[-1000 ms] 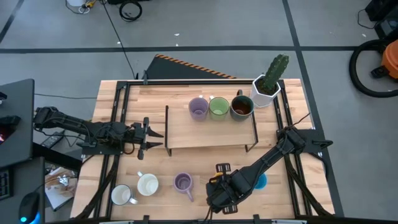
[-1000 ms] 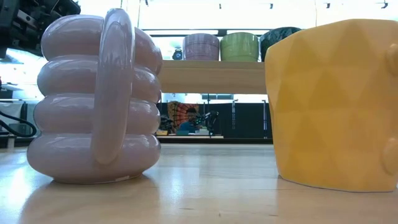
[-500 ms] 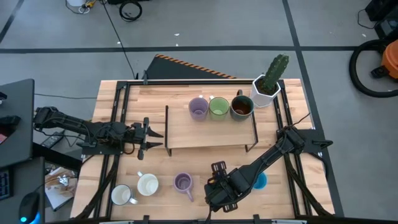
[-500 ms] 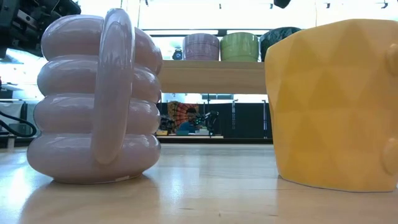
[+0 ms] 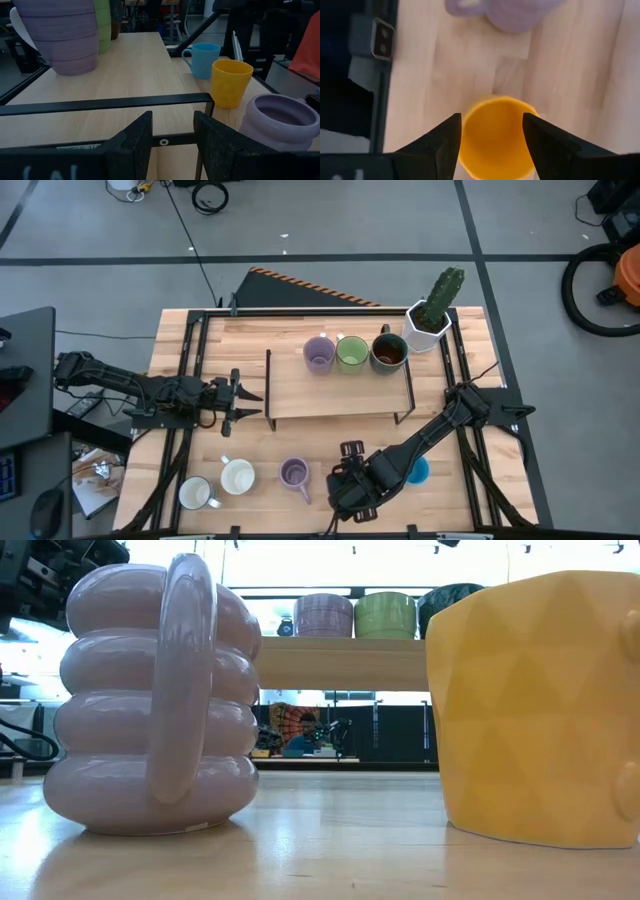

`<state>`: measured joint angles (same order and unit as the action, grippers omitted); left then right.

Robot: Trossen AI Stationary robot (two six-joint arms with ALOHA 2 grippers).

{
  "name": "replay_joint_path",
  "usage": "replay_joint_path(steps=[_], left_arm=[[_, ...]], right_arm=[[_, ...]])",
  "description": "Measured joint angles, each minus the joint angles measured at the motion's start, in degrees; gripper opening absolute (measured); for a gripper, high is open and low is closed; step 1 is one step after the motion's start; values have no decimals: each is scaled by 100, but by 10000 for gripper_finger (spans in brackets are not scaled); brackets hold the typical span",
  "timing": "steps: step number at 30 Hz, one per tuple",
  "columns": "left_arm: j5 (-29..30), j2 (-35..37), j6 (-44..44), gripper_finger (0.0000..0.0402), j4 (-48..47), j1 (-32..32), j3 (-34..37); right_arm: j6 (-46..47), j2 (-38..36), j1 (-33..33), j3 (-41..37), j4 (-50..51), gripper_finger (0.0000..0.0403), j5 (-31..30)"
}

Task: Place coffee mugs
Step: Put the yellow mug on the shelf

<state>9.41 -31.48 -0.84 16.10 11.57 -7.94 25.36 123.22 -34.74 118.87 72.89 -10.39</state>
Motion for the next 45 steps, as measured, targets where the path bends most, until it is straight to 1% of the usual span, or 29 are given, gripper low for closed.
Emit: replay_joint_path(steps=[3,8,19,21,28,33,35,40,45], left_arm=[[2,0,3,149,0,0,0],[2,0,58,149,-2,0,0],[1,0,61,149,-26,2,0],[2,0,61,149,-26,1,0],[2,0,44,149,-82,0,-1],[0,0,7,149,-114,0,-2],[2,0,7,149,-110,1,-2],[0,0,7,149,-118,0,-2],[0,0,7,149,-131,2,-2]], right_arm=[[0,0,-5,2,-283,217,0],[58,10,-109,0,-343,217,-79],[201,50,-353,-7,-347,217,-779],[227,111,-368,-6,-381,217,-814],[422,277,-392,-13,-185,217,-749],[787,337,-373,-15,111,214,-309],[896,337,-348,-15,174,210,-302],[962,369,-296,-59,134,200,-299],[1051,450,-278,-382,-90,194,61]])
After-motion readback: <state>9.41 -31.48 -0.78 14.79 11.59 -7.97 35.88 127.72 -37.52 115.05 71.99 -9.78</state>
